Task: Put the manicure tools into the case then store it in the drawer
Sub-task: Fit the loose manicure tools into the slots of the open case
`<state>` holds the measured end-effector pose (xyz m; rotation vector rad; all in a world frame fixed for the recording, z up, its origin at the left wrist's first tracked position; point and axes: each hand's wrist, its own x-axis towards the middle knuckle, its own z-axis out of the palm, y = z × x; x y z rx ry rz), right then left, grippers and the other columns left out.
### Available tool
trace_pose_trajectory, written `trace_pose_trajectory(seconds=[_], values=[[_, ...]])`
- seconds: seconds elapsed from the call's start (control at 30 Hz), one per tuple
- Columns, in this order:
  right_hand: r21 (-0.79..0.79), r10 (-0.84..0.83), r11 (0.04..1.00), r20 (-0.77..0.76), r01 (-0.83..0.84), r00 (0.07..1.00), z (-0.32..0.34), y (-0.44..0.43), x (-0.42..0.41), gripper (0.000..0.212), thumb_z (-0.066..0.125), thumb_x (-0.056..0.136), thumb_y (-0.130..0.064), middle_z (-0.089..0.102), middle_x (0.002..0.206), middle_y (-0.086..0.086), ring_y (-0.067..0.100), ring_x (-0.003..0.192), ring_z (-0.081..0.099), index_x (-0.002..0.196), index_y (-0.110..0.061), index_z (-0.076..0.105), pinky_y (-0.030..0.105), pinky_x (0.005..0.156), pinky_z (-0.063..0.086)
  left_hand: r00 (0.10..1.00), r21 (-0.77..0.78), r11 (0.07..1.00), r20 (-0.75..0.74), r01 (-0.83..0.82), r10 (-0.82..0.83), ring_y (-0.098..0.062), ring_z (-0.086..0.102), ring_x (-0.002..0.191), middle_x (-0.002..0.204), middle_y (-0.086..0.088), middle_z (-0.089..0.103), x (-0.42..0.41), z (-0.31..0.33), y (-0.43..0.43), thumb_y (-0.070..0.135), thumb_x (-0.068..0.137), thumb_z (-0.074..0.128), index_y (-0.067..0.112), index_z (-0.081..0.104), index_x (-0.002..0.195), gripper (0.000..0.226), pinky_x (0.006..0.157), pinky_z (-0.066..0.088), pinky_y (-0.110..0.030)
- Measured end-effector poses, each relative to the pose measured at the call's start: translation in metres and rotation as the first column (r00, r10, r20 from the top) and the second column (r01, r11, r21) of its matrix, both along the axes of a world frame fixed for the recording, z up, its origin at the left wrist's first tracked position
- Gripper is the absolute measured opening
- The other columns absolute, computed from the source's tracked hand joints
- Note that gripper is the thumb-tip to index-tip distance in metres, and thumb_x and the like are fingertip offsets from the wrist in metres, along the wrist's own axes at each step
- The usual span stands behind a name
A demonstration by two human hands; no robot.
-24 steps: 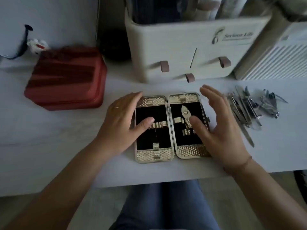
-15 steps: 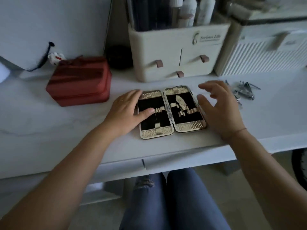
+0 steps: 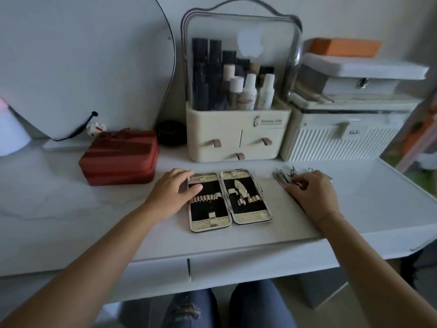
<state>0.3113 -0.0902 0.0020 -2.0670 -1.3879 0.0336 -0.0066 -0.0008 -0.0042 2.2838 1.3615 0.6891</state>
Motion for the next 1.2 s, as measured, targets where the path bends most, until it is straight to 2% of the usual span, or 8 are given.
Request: trace_pose_trajectory(seconds=[0.17, 0.33, 0.53, 0.8, 0.97, 1.1, 1.17, 1.2], values=[[0.009, -0.065, 0.998, 0.010, 0.065, 0.998, 0.001, 0.009, -0.002, 0.013, 0.071, 0.075, -0.031, 0.054, 0.084, -0.001, 0.027, 0.089, 0.057, 0.081, -0.020, 0.069, 0.033, 0.076, 0.044, 0.997, -0.012, 0.999, 0.067, -0.035, 0.036, -0.021, 0.058, 0.101, 0.100, 0.001, 0.063, 0.001, -0.001, 0.027, 0.064, 0.067, 0.048, 0.023, 0.070, 0.105, 0.061, 0.094, 0.044, -0.039], [-0.004, -0.122, 0.993, -0.009, 0.122, 0.992, 0.000, 0.016, -0.002, 0.010, 0.068, 0.077, -0.029, 0.067, 0.090, 0.003, 0.023, 0.089, 0.058, 0.080, -0.020, 0.071, 0.029, 0.071, 0.043, 0.993, -0.050, 0.999, 0.111, -0.021, 0.027, -0.014, 0.059, 0.080, 0.084, 0.005, 0.063, 0.011, 0.002, 0.044, 0.028, 0.077, 0.073, 0.027, 0.071, 0.086, 0.009, 0.077, 0.046, -0.028], [0.059, -0.135, 0.989, -0.040, 0.138, 0.990, 0.000, 0.012, -0.007, 0.010, 0.067, 0.079, -0.026, 0.065, 0.081, 0.001, 0.016, 0.077, 0.054, 0.078, -0.017, 0.070, 0.025, 0.067, 0.037, 0.989, -0.030, 1.000, 0.151, 0.007, -0.002, -0.003, 0.054, 0.074, 0.078, 0.014, 0.058, 0.009, -0.002, 0.049, 0.015, 0.080, 0.070, 0.021, 0.073, 0.088, 0.011, 0.065, 0.034, -0.003], [0.062, -0.135, 0.989, -0.056, 0.138, 0.989, 0.000, 0.010, -0.009, 0.008, 0.065, 0.081, -0.021, 0.060, 0.077, -0.002, 0.017, 0.078, 0.053, 0.076, -0.017, 0.068, 0.026, 0.068, 0.035, 0.988, -0.025, 1.000, 0.154, 0.017, -0.013, -0.004, 0.055, 0.077, 0.083, 0.010, 0.061, 0.009, -0.004, 0.051, 0.017, 0.081, 0.069, 0.021, 0.073, 0.089, 0.010, 0.068, 0.034, -0.004], [0.116, -0.108, 0.984, -0.216, 0.135, 0.970, 0.008, 0.007, -0.010, 0.010, 0.062, 0.084, -0.019, 0.060, 0.069, -0.002, 0.017, 0.069, 0.053, 0.077, -0.014, 0.066, 0.024, 0.062, 0.034, 0.985, -0.025, 1.000, 0.171, 0.016, -0.011, -0.002, 0.055, 0.076, 0.080, 0.014, 0.059, 0.009, -0.004, 0.051, 0.016, 0.081, 0.069, 0.021, 0.073, 0.088, 0.009, 0.070, 0.037, -0.011], [0.159, -0.011, 0.984, -0.381, 0.077, 0.925, 0.022, 0.004, -0.019, 0.010, 0.062, 0.086, -0.016, 0.062, 0.062, -0.001, 0.006, 0.051, 0.050, 0.079, -0.011, 0.066, 0.012, 0.051, 0.037, 0.986, -0.029, 1.000, 0.167, 0.010, -0.005, -0.008, 0.056, 0.078, 0.082, 0.009, 0.061, 0.009, -0.004, 0.051, 0.017, 0.081, 0.070, 0.022, 0.073, 0.087, 0.009, 0.072, 0.040, -0.018], [0.187, 0.141, 0.982, -0.588, -0.035, 0.797, 0.033, 0.006, -0.031, 0.005, 0.060, 0.087, -0.007, 0.063, 0.056, -0.004, 0.003, 0.044, 0.047, 0.084, -0.006, 0.064, 0.011, 0.046, 0.039, 0.987, -0.032, 0.999, 0.164, 0.008, -0.003, -0.010, 0.055, 0.080, 0.083, 0.009, 0.061, 0.009, -0.004, 0.051, 0.018, 0.080, 0.070, 0.021, 0.073, 0.088, 0.009, 0.073, 0.040, -0.019], [0.215, 0.233, 0.970, -0.714, -0.110, 0.660, 0.040, 0.009, -0.039, 0.006, 0.058, 0.087, -0.002, 0.066, 0.058, -0.001, 0.004, 0.046, 0.050, 0.090, -0.006, 0.061, 0.013, 0.046, 0.042, 0.986, -0.038, 0.999, 0.169, 0.012, -0.005, -0.009, 0.055, 0.081, 0.082, 0.012, 0.060, 0.009, -0.004, 0.051, 0.018, 0.080, 0.070, 0.022, 0.073, 0.089, 0.010, 0.073, 0.038, -0.016]])
